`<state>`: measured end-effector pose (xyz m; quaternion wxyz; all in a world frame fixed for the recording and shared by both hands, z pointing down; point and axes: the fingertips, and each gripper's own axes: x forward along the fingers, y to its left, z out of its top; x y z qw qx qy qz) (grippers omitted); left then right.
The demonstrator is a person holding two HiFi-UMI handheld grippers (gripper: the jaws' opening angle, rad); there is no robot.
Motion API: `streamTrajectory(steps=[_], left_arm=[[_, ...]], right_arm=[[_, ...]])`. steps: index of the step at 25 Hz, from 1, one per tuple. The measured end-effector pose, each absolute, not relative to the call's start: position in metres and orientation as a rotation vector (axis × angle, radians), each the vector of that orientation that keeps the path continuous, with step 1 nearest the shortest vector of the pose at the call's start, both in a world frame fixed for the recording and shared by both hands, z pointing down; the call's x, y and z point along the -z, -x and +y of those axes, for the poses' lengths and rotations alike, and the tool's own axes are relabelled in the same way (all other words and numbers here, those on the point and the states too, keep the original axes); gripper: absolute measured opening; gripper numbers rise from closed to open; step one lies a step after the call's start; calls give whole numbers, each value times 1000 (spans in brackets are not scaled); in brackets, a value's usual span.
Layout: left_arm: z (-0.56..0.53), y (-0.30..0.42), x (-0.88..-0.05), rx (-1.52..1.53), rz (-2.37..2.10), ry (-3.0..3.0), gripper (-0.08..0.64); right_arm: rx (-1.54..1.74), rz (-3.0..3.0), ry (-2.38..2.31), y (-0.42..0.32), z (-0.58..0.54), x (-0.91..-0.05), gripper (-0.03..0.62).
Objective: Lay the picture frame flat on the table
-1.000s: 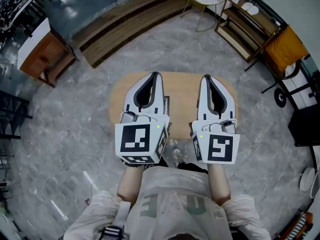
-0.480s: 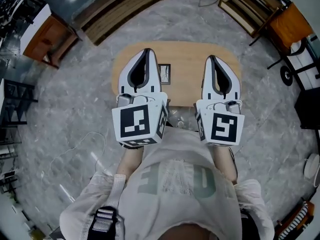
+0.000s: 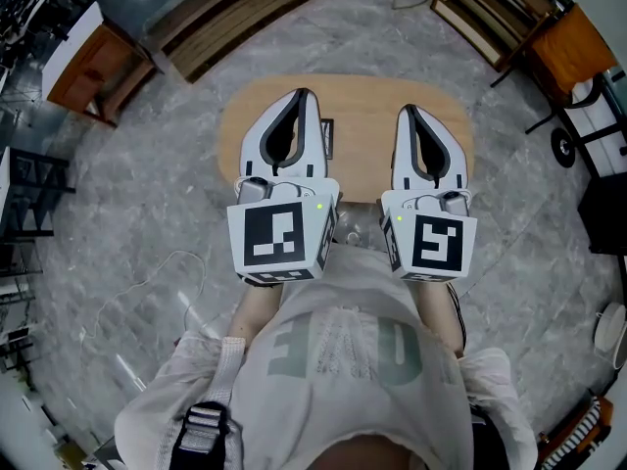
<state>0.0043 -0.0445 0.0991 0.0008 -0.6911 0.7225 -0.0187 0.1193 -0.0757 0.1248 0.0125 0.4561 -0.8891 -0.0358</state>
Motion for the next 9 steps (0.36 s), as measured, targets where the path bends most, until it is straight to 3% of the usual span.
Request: streamTrajectory(steps=[9], left_arm=[[-55, -8, -133, 199, 2312, 2213, 9]], right_arm=[[10, -2773, -1391, -120, -82, -139, 6]])
